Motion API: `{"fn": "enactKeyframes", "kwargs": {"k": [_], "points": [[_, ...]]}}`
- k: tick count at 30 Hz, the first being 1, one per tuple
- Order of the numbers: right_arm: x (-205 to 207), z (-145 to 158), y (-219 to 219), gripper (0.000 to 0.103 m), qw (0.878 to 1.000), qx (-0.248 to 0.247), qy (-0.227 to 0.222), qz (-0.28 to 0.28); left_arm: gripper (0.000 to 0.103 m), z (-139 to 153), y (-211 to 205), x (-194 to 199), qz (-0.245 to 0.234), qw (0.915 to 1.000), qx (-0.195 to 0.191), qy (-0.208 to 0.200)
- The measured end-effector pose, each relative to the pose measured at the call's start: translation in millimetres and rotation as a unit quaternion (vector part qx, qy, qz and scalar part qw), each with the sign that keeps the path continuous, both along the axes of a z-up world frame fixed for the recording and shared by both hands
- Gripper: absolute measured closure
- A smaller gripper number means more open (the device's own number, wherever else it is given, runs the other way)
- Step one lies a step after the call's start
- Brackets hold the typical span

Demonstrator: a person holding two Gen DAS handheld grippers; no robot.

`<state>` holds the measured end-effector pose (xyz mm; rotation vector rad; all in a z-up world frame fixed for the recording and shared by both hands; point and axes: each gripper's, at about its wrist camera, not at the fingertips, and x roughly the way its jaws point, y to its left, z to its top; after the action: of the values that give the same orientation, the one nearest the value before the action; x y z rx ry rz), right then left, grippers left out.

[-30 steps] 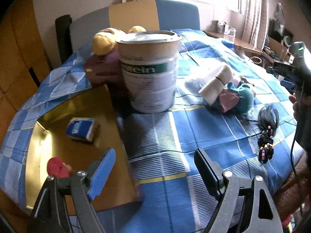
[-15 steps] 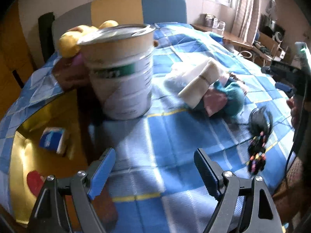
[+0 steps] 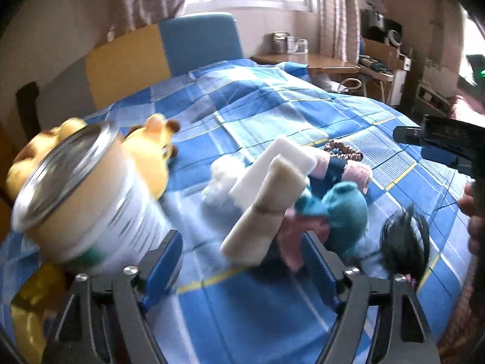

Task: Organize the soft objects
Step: 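Grasp the white rolled sock with the left tool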

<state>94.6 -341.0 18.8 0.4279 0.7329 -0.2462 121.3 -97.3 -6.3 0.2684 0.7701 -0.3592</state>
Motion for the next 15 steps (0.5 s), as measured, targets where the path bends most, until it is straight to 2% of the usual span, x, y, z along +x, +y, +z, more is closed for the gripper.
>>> {"fn": "enactKeyframes", "kwargs": {"k": [8, 9, 10, 11, 12, 15], "points": [[2, -4, -2, 0.029, 1.0, 0.013, 0.002, 0.005, 0.034, -21, -29, 43, -0.026, 0.9994, 0.005, 0.024], [3, -4, -2, 0.029, 1.0, 0.014, 0.004, 0.006, 0.038, -25, -32, 47, -0.026, 0.9991, 0.004, 0.032], [4, -5, -1, 0.029, 1.0, 0.014, 0.005, 0.008, 0.048, -29, -31, 52, -0.025, 0.9985, -0.005, 0.049], [5, -6, -1, 0.029, 1.0, 0.013, 0.008, 0.008, 0.074, -32, -30, 55, -0.027, 0.9974, -0.016, 0.065], [5, -6, -1, 0.029, 1.0, 0.011, 0.009, 0.007, 0.076, -34, -26, 56, -0.02, 0.9958, -0.034, 0.083], [6, -7, -2, 0.029, 1.0, 0.013, 0.01, 0.007, 0.082, -29, -10, 43, -0.009, 0.9939, -0.069, 0.085]]}}
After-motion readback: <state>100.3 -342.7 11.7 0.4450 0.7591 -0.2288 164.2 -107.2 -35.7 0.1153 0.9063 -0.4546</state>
